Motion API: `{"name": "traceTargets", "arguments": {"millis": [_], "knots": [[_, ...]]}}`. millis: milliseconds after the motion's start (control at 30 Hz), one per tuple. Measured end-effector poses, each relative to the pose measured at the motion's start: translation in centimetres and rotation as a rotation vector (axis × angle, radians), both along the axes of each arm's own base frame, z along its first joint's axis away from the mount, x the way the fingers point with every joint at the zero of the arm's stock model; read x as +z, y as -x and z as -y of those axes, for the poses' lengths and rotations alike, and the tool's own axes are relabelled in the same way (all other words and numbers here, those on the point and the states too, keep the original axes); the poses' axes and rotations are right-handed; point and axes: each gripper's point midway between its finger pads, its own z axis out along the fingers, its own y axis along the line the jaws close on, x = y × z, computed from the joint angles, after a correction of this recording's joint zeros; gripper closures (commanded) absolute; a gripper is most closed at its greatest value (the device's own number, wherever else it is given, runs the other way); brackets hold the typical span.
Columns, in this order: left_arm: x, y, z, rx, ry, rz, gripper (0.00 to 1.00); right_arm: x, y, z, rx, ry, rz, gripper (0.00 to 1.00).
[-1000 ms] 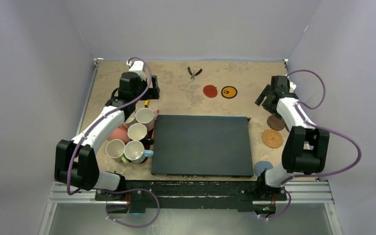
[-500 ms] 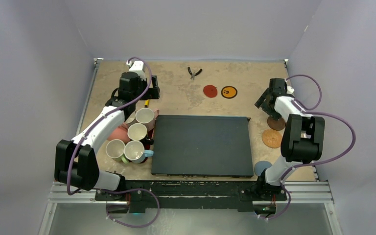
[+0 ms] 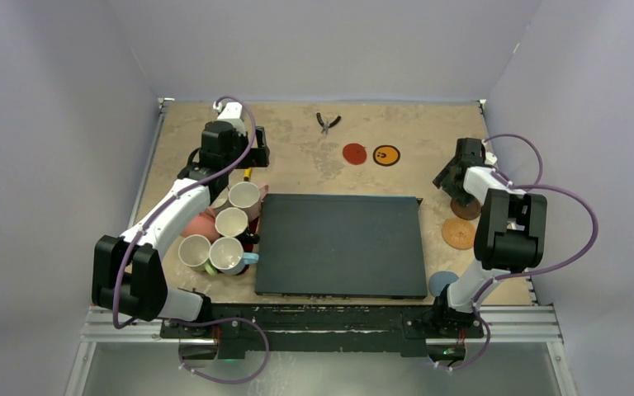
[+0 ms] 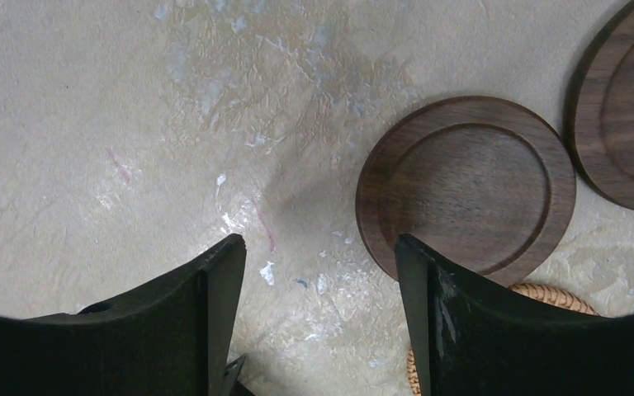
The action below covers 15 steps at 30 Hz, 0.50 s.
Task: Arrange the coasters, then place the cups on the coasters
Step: Move the coaster to the center of the board.
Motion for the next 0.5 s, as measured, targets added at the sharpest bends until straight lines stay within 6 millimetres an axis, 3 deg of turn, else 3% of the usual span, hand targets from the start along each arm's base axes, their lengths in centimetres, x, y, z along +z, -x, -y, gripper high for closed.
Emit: {"name": "traceTargets", "arguments": {"millis": [300, 500], "knots": [[0.00, 0.00, 0.01, 0.000, 0.000, 0.000, 0.01, -0.71, -0.20, -0.20, 0.009, -0.011, 0.007, 0.34], [0.00, 0.01, 0.04, -0.001, 0.000, 0.000, 0.02, -0.78, -1.01, -0.41, 0.046, -0.014, 0.029, 0.41]]}}
